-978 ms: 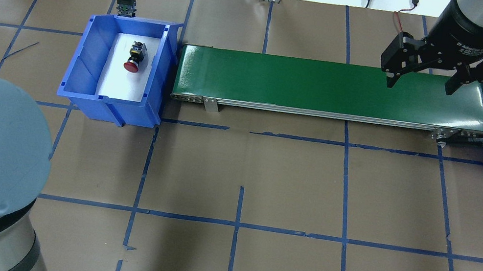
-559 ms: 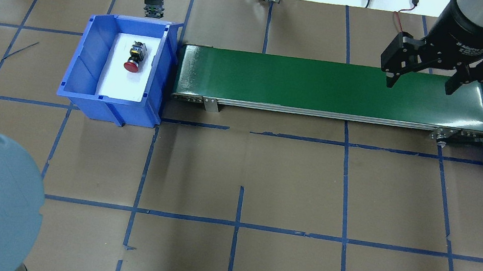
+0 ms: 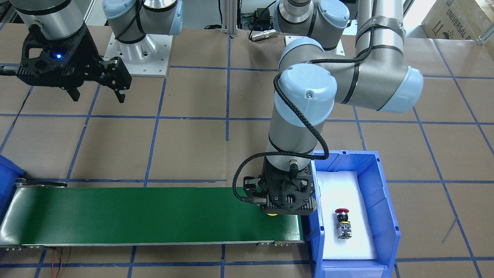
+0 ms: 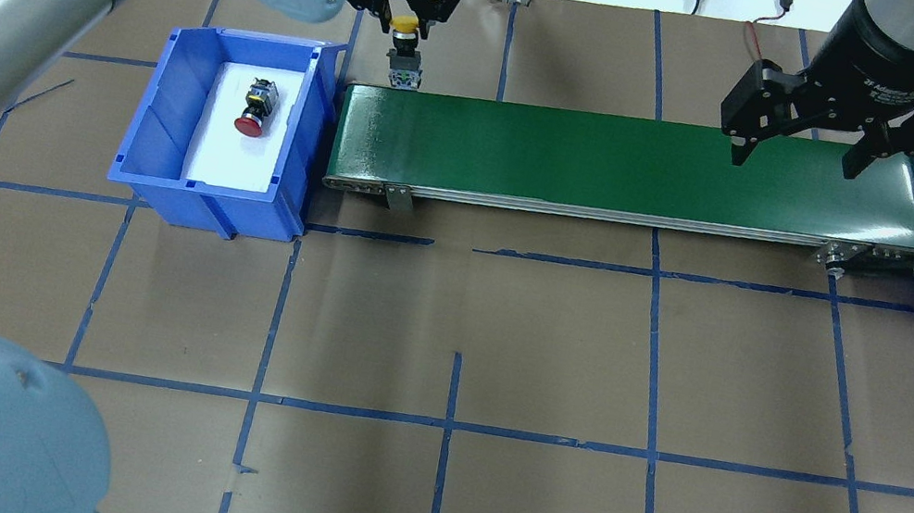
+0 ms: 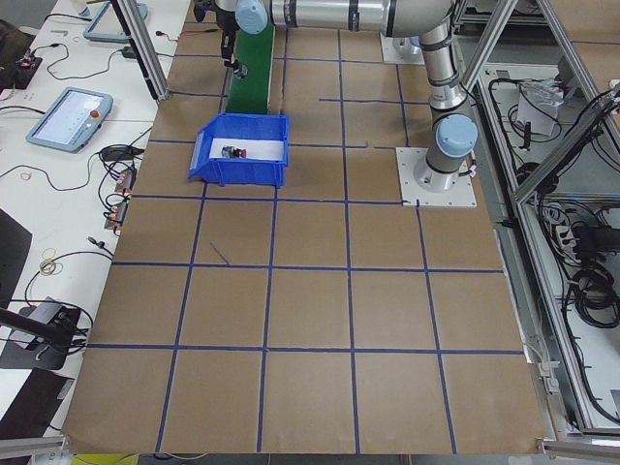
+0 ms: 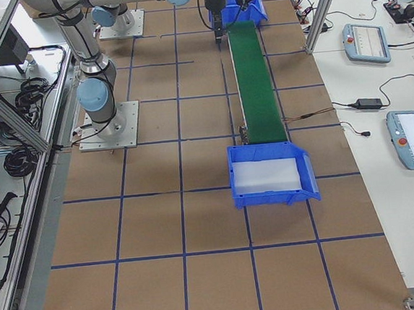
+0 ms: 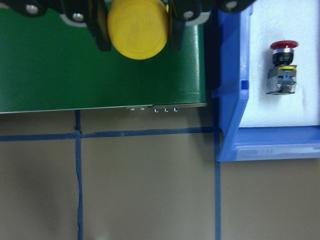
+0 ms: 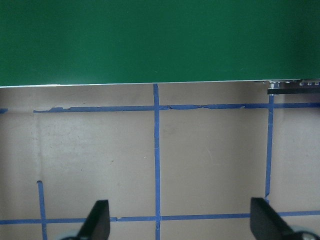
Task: Transport two buttons from left to right
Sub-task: 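Lift the yellow-capped button and carry it onto the green conveyor, then lower the yellow-capped button onto the conveyor and open the left gripper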
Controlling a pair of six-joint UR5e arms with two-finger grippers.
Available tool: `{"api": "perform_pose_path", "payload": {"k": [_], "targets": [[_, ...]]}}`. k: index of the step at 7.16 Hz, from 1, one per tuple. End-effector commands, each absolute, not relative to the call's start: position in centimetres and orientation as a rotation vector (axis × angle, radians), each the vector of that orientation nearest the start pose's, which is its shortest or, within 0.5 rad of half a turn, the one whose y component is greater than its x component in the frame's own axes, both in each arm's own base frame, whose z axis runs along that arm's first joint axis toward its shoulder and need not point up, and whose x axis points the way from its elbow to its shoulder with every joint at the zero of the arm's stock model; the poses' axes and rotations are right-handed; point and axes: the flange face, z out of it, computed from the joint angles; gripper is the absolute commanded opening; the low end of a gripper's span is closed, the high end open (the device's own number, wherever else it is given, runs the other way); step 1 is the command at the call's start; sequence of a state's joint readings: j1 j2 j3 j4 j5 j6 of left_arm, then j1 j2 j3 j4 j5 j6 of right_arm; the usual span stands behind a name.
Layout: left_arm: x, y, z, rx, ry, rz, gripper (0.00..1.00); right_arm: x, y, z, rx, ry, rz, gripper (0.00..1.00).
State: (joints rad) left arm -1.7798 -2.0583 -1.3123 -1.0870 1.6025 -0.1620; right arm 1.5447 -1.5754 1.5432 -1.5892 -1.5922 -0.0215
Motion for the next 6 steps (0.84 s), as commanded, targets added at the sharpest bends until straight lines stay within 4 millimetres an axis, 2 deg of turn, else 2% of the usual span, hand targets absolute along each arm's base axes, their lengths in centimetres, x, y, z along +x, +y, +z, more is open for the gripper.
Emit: {"api": "perform_pose_path", "payload": {"k": [1,5,6], "targets": [[-28.1,-65.4,34.7,0.104,3.150,-0.515,0.05,11.8,-49.8,50.6,0.008,3.163,-0.079,1.00],[-28.4,-66.0,32.6,0.122,3.161,-0.681,0.02,11.8,-49.8,50.6,0.008,3.163,-0.077,1.00],[-28.4,-66.1,31.3,0.121,3.158,-0.672,0.02,11.8,-49.8,50.6,0.008,3.163,-0.077,1.00]]}}
